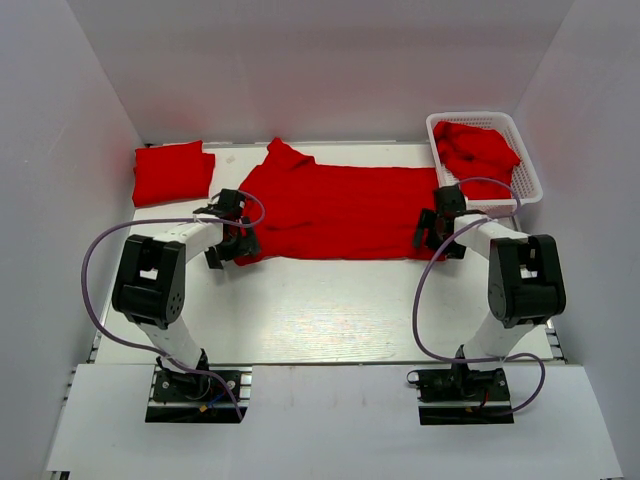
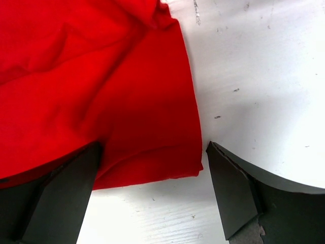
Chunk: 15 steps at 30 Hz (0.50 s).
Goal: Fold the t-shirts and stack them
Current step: Fold the flattened tshirt in 1/3 of the way
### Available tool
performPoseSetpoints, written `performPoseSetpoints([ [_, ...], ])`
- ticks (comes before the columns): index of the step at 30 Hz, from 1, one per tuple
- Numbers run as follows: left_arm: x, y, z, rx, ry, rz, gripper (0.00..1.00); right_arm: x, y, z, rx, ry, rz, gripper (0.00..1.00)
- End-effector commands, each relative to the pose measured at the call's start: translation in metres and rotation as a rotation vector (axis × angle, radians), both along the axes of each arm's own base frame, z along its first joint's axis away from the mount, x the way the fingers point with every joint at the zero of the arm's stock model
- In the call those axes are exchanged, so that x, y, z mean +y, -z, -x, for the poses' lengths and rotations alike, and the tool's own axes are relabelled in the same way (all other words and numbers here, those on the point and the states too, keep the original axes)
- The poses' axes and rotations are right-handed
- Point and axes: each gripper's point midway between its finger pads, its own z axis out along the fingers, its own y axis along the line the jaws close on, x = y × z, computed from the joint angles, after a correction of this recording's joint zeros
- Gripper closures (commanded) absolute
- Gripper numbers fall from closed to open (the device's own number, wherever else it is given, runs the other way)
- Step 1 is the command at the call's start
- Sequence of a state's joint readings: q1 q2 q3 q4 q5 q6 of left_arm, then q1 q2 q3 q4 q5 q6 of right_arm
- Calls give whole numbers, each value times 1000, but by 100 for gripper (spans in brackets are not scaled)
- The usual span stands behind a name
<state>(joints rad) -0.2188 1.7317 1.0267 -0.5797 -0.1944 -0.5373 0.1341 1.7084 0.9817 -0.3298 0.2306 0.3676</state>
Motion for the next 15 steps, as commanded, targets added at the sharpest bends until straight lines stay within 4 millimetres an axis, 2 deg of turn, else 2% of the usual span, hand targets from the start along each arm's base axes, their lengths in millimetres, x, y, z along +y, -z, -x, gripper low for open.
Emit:
performPoseSetpoints([
  [1,15,34,64,253,-62,-54,0,-9,15,30,85,29,27,10],
  [4,17,36,84,312,-74,-57,0,-10,17,41,108,43,32,10],
  [6,21,31,104,339,-84,-63,0,-12,17,53,132,52,32,10],
  [7,22,29,107,332,-93,-60,0,-13,17,56,136,57,33,10],
  [9,21,24,130,368,-90,-38,0,-12,16,65,142,68,28,10],
  [11,20,23,141,376,-112,-21,0,-11,17,79,161,72,11,10],
  [12,21,26,157,414,-112,-18,0,-8,16,85,163,65,-10,10],
  [14,21,27,175,452,-153,-12,0,-5,17,100,186,78,-39,10],
  [15,17,25,178,458,-143,5,0,-6,21,114,212,88,-42,10],
])
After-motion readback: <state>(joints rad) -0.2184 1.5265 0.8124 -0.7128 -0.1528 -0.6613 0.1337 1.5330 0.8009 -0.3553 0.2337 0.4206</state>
